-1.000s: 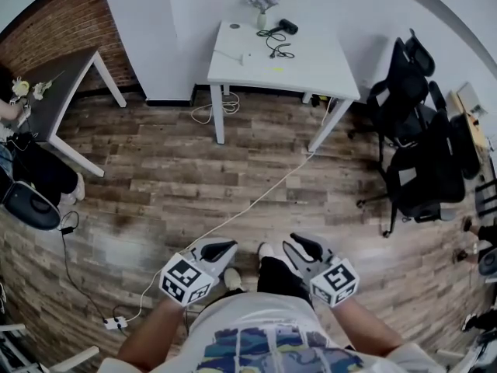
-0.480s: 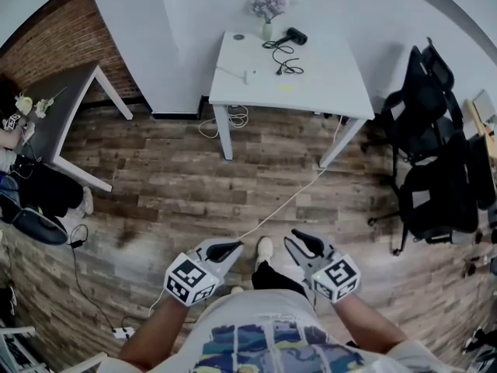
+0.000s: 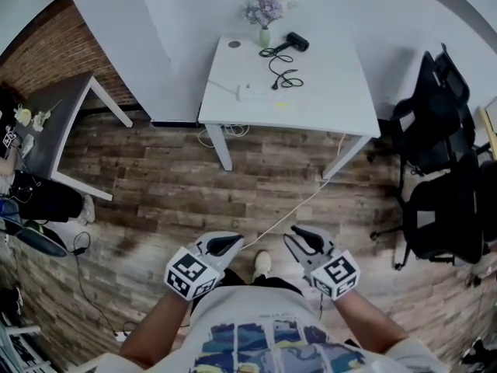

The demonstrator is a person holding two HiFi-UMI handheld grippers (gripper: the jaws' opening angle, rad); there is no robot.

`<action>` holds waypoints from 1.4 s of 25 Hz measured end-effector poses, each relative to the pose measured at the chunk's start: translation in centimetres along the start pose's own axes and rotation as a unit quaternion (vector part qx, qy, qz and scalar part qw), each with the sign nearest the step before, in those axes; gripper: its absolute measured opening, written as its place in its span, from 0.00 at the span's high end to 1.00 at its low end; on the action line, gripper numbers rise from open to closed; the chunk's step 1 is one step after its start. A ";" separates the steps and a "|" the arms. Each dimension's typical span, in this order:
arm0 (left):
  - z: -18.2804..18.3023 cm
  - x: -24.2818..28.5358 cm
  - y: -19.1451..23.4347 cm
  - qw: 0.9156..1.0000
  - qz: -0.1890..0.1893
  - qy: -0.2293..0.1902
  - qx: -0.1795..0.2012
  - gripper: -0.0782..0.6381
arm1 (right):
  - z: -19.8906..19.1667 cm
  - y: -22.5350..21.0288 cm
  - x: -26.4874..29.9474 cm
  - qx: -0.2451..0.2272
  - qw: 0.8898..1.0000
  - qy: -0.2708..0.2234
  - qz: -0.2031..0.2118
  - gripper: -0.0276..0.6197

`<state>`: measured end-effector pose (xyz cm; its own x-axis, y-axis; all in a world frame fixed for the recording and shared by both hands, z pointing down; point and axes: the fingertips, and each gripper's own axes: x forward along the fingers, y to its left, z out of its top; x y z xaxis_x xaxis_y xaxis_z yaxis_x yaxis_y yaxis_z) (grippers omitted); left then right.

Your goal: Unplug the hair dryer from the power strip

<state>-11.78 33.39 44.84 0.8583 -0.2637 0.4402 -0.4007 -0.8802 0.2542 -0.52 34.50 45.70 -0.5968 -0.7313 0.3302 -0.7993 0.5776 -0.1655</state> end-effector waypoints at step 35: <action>12.8 13.5 31.7 0.993 -0.106 0.016 0.044 0.89 | 10.2 -20.0 22.9 0.027 0.990 0.043 -0.134 0.81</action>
<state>-8.75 -3.11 47.81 0.9092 -0.0567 0.4124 -0.1809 -0.9461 0.2688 1.07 2.55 47.07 -0.3568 -0.8208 0.4461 -0.9320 0.3453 -0.1102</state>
